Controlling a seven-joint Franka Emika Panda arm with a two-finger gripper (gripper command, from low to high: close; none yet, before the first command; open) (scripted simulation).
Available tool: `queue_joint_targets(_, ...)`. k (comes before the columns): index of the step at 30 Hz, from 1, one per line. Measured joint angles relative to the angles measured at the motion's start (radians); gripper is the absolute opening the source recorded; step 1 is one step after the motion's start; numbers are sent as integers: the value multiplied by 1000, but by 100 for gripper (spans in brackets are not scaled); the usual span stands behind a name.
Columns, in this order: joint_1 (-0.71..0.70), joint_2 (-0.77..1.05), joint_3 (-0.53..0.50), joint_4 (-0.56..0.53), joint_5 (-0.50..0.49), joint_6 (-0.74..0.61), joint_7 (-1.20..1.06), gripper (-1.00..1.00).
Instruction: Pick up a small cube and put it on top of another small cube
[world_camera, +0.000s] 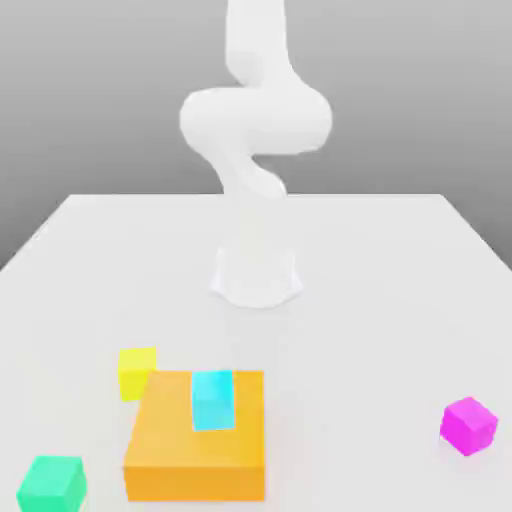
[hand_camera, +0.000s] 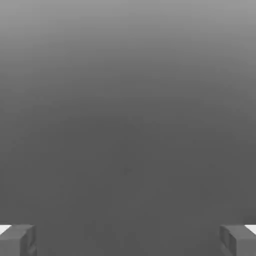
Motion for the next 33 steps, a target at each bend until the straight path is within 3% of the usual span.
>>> queue_joint_targets(11, 100, 402, 141, -69, 9, 166, 44, 0)
queue_joint_targets(19, 194, 695, 239, -118, -64, 284, 132, 0)
queue_joint_targets(25, 287, 920, 249, -154, -161, 369, 229, 0)
queue_joint_targets(30, 368, 1103, 175, -131, -256, 489, 306, 0)
queue_joint_targets(31, 385, 1137, 155, -124, -272, 515, 317, -100)
queue_joint_targets(33, 385, 1137, 155, -124, -272, 515, 318, -100)
